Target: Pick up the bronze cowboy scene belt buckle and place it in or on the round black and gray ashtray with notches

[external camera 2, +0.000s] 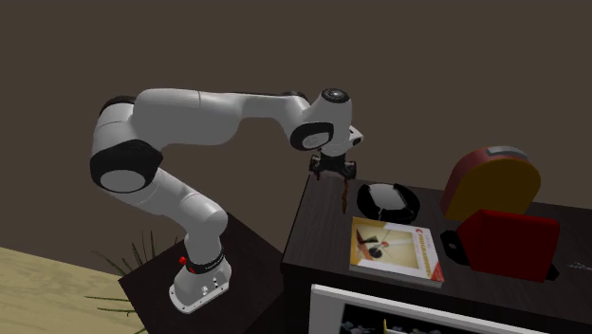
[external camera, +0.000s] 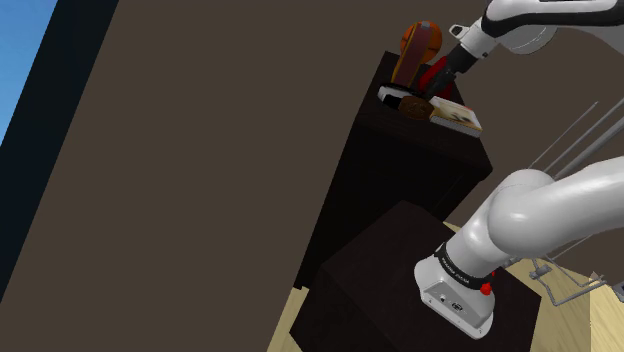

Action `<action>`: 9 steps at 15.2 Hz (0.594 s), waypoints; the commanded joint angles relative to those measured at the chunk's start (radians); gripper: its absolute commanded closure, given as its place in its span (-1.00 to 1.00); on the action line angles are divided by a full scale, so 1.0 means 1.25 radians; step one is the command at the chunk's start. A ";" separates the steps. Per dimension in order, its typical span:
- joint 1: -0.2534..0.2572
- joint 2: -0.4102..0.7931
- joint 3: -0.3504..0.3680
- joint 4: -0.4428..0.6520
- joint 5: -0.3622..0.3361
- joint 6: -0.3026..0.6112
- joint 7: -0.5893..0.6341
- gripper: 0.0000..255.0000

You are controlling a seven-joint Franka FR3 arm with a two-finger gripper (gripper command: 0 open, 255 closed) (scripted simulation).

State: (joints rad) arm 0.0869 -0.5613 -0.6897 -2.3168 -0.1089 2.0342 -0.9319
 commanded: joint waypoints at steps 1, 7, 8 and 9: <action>0.031 0.050 -0.066 0.037 0.025 0.010 -0.074 -1.00; 0.082 0.125 -0.151 0.057 0.074 0.052 -0.159 -1.00; 0.085 0.130 -0.154 0.050 0.077 0.063 -0.161 -1.00; 0.089 0.135 -0.158 0.044 0.081 0.074 -0.164 -1.00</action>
State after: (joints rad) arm 0.1950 -0.3964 -0.8839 -2.2514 -0.0105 2.1119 -1.1342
